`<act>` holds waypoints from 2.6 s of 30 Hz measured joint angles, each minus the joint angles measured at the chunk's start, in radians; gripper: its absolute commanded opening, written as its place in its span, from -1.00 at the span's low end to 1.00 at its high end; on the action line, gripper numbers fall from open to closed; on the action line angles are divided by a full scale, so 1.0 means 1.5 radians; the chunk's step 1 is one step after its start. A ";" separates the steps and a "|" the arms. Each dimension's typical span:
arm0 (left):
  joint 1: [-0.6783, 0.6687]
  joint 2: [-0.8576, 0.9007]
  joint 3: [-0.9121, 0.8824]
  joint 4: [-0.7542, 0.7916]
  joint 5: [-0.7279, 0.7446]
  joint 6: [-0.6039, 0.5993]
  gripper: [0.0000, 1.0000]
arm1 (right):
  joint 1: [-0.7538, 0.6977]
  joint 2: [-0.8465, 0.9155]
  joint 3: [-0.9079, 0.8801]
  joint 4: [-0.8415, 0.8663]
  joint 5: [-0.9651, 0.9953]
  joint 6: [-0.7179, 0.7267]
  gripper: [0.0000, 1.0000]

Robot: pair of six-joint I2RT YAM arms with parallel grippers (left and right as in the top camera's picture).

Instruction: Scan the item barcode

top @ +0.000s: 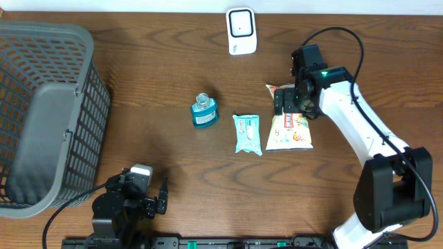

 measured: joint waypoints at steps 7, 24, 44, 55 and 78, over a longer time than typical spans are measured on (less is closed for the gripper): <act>0.000 0.000 0.000 0.000 0.000 0.000 0.98 | -0.073 0.006 -0.001 -0.003 -0.206 -0.220 0.99; 0.000 0.000 0.000 0.000 0.000 0.000 0.98 | -0.223 0.171 -0.014 0.041 -0.415 -0.395 0.52; 0.000 0.000 0.000 0.000 0.000 0.000 0.97 | -0.230 0.205 0.068 -0.278 -0.469 0.013 -0.97; 0.000 0.000 0.000 0.000 0.000 0.000 0.98 | -0.186 0.080 0.090 -0.289 -0.342 0.051 -0.80; 0.000 0.000 0.000 0.001 0.000 0.000 0.98 | 0.080 0.226 0.098 -0.094 -0.026 0.155 0.15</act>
